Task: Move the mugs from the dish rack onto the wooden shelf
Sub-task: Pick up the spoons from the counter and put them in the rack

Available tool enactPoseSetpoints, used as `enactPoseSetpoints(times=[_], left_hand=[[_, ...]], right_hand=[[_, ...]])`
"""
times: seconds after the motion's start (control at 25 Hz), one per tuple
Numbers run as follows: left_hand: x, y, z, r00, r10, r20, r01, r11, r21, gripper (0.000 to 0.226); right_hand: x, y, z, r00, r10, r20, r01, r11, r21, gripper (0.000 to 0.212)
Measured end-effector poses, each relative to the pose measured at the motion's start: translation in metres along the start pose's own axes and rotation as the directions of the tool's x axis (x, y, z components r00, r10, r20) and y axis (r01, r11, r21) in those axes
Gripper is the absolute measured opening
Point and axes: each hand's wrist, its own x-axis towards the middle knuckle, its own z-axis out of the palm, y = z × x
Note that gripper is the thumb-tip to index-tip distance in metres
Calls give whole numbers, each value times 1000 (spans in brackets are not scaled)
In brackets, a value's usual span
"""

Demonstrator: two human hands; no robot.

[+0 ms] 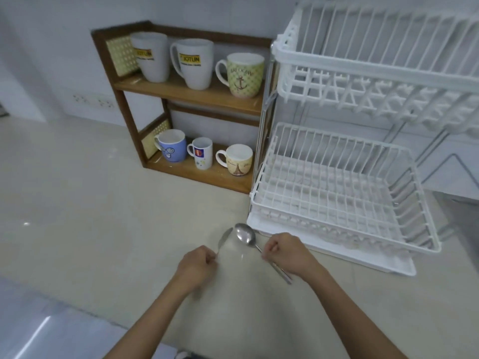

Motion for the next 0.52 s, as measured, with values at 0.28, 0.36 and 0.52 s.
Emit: enactPoseSetpoints(times=[0.28,0.36,0.52], left_hand=[[-4,127,-39,909,360,211,-166,777,-608,5],[23,172,-28,941,316,117,-193,790,-583,10],[84,214,1,992,117,55,-69,839,-539,17]], right_hand=[[5,15,-117,964,2,-265,108,910,400,14],[28,19,-130,945,74,-320,80,894,441,13],[71,30,-120,933,177,-315,-7,880,475,12]])
